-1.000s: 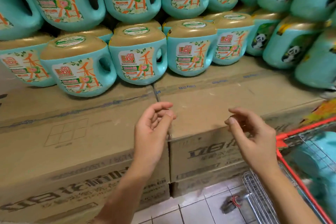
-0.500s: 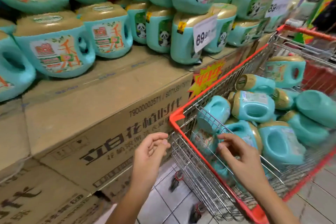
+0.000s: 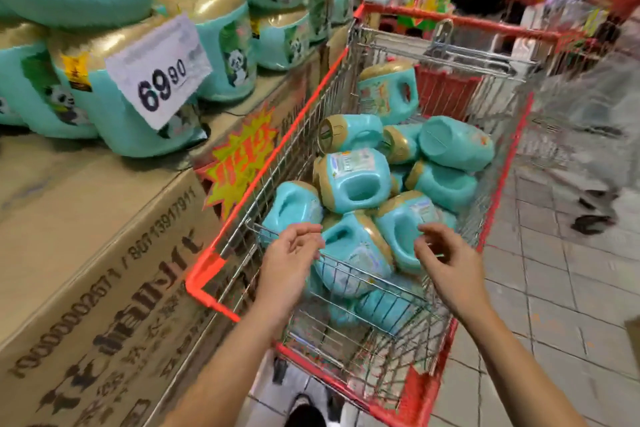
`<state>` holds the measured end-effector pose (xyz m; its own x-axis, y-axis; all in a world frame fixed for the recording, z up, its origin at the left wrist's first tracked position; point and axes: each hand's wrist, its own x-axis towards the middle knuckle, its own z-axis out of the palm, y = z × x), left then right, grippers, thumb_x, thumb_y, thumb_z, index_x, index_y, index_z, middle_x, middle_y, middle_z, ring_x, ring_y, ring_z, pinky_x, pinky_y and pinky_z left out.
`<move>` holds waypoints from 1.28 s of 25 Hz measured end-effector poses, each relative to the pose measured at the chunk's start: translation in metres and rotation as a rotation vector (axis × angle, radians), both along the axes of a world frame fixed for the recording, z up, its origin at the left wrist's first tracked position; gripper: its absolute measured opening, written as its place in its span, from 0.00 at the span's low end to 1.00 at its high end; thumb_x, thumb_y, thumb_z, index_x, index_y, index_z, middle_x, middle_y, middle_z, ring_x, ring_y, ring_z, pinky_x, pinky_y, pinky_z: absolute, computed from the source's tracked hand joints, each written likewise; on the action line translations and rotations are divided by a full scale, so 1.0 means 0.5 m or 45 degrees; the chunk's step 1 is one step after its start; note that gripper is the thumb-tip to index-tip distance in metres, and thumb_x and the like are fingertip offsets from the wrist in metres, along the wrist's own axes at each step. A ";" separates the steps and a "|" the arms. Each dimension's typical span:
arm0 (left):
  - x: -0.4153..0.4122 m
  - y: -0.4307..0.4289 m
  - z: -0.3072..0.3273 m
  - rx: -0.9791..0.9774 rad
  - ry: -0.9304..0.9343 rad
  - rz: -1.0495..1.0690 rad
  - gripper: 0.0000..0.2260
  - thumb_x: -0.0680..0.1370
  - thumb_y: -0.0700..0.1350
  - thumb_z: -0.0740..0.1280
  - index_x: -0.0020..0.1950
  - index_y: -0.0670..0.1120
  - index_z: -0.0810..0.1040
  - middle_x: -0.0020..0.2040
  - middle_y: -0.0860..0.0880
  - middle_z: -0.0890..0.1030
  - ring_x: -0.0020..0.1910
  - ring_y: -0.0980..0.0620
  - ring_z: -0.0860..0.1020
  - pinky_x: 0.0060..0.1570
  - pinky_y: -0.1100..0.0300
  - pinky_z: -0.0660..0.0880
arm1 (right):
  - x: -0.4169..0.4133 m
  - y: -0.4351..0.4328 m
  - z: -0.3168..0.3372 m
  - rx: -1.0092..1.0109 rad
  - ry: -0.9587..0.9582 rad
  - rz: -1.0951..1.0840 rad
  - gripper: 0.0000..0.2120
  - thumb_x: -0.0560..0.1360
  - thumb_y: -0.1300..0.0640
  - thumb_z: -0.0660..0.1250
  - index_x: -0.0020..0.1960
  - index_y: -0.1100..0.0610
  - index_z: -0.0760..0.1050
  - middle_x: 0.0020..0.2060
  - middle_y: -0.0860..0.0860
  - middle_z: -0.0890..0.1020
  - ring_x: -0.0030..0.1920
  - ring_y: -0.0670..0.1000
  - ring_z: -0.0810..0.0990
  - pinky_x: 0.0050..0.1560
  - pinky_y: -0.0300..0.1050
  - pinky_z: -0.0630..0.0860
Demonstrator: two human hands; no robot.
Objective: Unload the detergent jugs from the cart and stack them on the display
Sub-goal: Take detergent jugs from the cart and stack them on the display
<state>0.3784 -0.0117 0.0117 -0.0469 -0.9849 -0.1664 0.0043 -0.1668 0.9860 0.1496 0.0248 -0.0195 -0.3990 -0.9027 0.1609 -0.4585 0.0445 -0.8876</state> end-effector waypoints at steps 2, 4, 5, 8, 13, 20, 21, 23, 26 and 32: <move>-0.052 -0.074 -0.016 0.031 -0.045 -0.140 0.07 0.78 0.34 0.65 0.47 0.46 0.77 0.40 0.47 0.80 0.37 0.55 0.76 0.37 0.72 0.72 | -0.032 -0.054 -0.018 0.034 -0.042 -0.146 0.13 0.73 0.65 0.69 0.50 0.48 0.77 0.41 0.48 0.82 0.38 0.45 0.79 0.46 0.47 0.78; -0.116 -0.131 -0.051 0.107 -0.099 -0.282 0.07 0.78 0.35 0.66 0.49 0.47 0.77 0.40 0.48 0.78 0.40 0.53 0.75 0.36 0.71 0.70 | -0.071 -0.117 -0.043 0.099 -0.026 -0.277 0.12 0.73 0.65 0.69 0.56 0.56 0.77 0.46 0.52 0.82 0.44 0.54 0.81 0.50 0.52 0.78; -0.145 -0.154 -0.073 0.154 -0.114 -0.329 0.06 0.78 0.36 0.66 0.50 0.46 0.77 0.39 0.49 0.77 0.41 0.52 0.75 0.37 0.69 0.70 | -0.090 -0.148 -0.059 0.149 -0.007 -0.327 0.13 0.73 0.64 0.69 0.58 0.60 0.77 0.49 0.55 0.82 0.47 0.57 0.81 0.51 0.53 0.78; -0.227 -0.229 -0.143 0.243 -0.324 -0.411 0.11 0.78 0.40 0.66 0.60 0.41 0.77 0.41 0.50 0.77 0.41 0.52 0.75 0.40 0.69 0.70 | -0.147 -0.226 -0.111 0.378 0.066 -0.427 0.20 0.75 0.59 0.69 0.65 0.65 0.73 0.60 0.63 0.78 0.59 0.60 0.77 0.62 0.51 0.71; -0.294 -0.316 -0.239 -0.042 -1.420 -0.733 0.34 0.75 0.70 0.56 0.61 0.42 0.77 0.60 0.39 0.79 0.62 0.37 0.72 0.60 0.48 0.69 | -0.220 -0.301 -0.202 0.645 -0.046 -0.512 0.26 0.77 0.46 0.64 0.68 0.63 0.71 0.64 0.62 0.76 0.64 0.61 0.74 0.61 0.45 0.67; -0.341 -0.293 -0.315 -0.093 -1.603 -0.649 0.43 0.71 0.76 0.50 0.70 0.45 0.71 0.73 0.45 0.68 0.72 0.42 0.59 0.70 0.44 0.54 | -0.251 -0.348 -0.272 0.982 -0.162 -0.260 0.44 0.68 0.26 0.43 0.70 0.54 0.68 0.67 0.58 0.74 0.67 0.61 0.72 0.69 0.59 0.65; -0.343 -0.288 -0.318 -0.072 -1.569 -0.618 0.41 0.72 0.75 0.52 0.70 0.44 0.71 0.73 0.45 0.68 0.73 0.43 0.59 0.71 0.44 0.53 | -0.251 -0.346 -0.267 0.992 -0.160 -0.275 0.46 0.66 0.24 0.44 0.69 0.54 0.70 0.66 0.58 0.75 0.66 0.61 0.72 0.69 0.59 0.65; -0.340 -0.291 -0.316 -0.034 -1.445 -0.546 0.38 0.73 0.73 0.55 0.67 0.44 0.73 0.71 0.46 0.71 0.73 0.45 0.60 0.71 0.42 0.53 | -0.245 -0.340 -0.249 1.022 -0.128 -0.321 0.46 0.65 0.23 0.46 0.65 0.53 0.74 0.64 0.56 0.77 0.64 0.60 0.74 0.69 0.58 0.65; -0.322 -0.300 -0.301 0.027 -1.077 -0.480 0.33 0.71 0.70 0.63 0.62 0.45 0.76 0.65 0.46 0.76 0.70 0.45 0.66 0.70 0.42 0.57 | -0.233 -0.325 -0.203 0.998 -0.047 -0.323 0.39 0.69 0.24 0.49 0.58 0.52 0.78 0.59 0.54 0.80 0.60 0.59 0.76 0.67 0.57 0.66; -0.263 -0.247 -0.196 0.226 0.240 -0.250 0.36 0.65 0.49 0.79 0.70 0.52 0.68 0.65 0.46 0.78 0.60 0.49 0.78 0.64 0.49 0.73 | -0.125 -0.192 -0.054 0.499 -0.219 -0.386 0.35 0.66 0.27 0.58 0.61 0.52 0.75 0.56 0.54 0.80 0.59 0.57 0.77 0.63 0.58 0.71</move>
<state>0.2471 -0.1349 -0.0862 -0.2794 -0.9103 -0.3053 0.1345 -0.3519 0.9263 0.0873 -0.0710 -0.0467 -0.6424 -0.7222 -0.2566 -0.2227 0.4963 -0.8391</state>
